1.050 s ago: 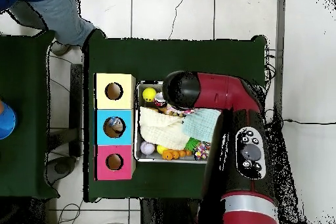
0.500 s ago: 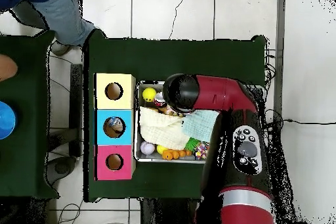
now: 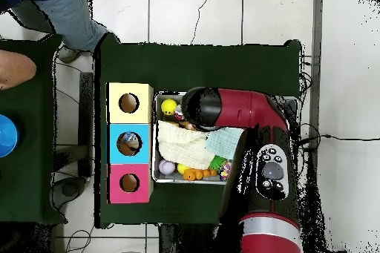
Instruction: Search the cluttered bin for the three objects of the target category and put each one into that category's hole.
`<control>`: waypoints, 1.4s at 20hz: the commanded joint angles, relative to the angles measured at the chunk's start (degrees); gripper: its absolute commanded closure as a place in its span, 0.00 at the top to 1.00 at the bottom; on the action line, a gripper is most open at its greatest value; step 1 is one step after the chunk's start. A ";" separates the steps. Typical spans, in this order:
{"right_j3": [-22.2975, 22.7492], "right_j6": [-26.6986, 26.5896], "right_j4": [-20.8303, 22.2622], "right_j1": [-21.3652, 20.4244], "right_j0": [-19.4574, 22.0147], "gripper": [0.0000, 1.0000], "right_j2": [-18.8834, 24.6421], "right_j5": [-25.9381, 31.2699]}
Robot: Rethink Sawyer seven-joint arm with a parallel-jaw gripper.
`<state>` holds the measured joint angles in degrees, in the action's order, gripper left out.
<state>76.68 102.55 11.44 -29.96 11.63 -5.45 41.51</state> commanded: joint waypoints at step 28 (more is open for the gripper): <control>9.85 7.07 -1.93 6.26 0.21 1.00 2.82 -1.53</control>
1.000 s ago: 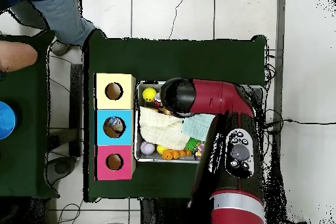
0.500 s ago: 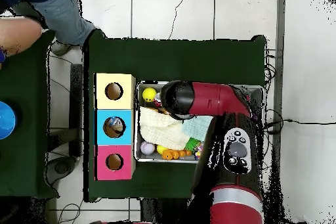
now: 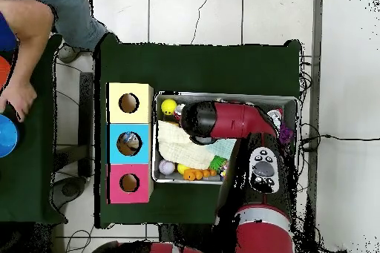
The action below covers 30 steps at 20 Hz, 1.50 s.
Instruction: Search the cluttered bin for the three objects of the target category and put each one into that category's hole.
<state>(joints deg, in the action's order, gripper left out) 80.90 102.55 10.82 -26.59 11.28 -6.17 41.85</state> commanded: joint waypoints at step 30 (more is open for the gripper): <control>6.15 5.04 -1.06 -15.22 -6.53 0.00 -0.31 3.03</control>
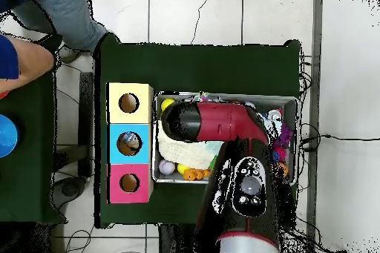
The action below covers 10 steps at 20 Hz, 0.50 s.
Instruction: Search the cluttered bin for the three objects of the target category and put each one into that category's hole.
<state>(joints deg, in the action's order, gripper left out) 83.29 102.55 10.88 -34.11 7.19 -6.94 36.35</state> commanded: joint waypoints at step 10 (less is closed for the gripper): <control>5.89 8.69 -4.15 -9.09 -4.53 0.00 0.61 9.53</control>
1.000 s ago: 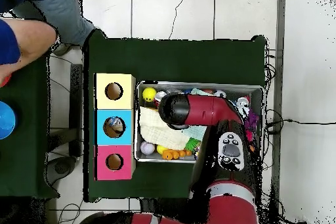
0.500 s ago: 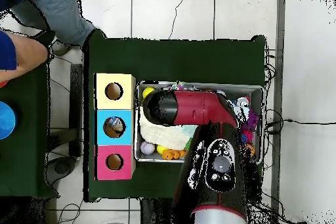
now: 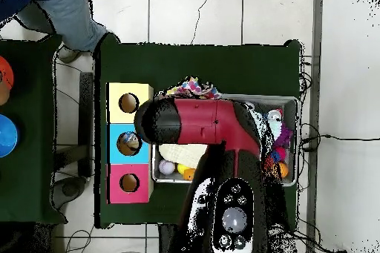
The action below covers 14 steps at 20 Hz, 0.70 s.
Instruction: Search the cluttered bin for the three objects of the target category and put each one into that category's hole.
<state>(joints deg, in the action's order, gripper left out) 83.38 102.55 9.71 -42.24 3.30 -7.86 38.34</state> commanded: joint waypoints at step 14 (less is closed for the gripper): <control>10.81 15.13 -10.34 0.28 -6.29 0.00 1.04 3.34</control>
<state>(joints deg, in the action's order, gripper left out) 86.89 102.55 2.43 -44.31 -1.11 -7.94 38.68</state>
